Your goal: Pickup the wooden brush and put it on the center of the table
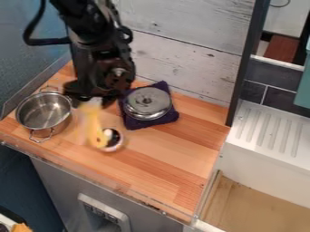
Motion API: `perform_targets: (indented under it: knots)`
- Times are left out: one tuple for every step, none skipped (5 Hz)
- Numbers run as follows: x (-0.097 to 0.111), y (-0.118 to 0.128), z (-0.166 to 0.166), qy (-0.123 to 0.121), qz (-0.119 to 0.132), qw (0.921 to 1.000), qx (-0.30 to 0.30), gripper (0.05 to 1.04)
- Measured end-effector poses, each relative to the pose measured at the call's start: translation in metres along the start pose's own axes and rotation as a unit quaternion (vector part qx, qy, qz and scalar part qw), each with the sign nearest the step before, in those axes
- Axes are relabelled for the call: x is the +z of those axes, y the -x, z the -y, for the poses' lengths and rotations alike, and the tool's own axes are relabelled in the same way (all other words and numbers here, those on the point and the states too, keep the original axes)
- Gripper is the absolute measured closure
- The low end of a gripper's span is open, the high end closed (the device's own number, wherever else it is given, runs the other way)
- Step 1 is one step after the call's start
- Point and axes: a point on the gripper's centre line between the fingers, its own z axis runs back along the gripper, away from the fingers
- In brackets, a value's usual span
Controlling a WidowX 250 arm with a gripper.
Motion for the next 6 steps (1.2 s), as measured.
perform_targets:
  knots:
    - [0.006,0.013,0.024,0.029,-0.012,0.9993,-0.022,0.300]
    - [0.010,0.013,0.044,0.048,-0.016,0.9983,-0.031,0.300]
    - [0.013,0.013,0.063,0.068,-0.019,0.9967,-0.039,0.300]
    - [0.017,0.010,0.081,0.092,-0.022,0.9945,-0.046,0.300]
    - [0.022,0.008,0.089,0.102,-0.023,0.9932,-0.051,0.300]
    - [0.021,0.009,0.088,0.101,-0.025,0.9929,-0.058,0.300]
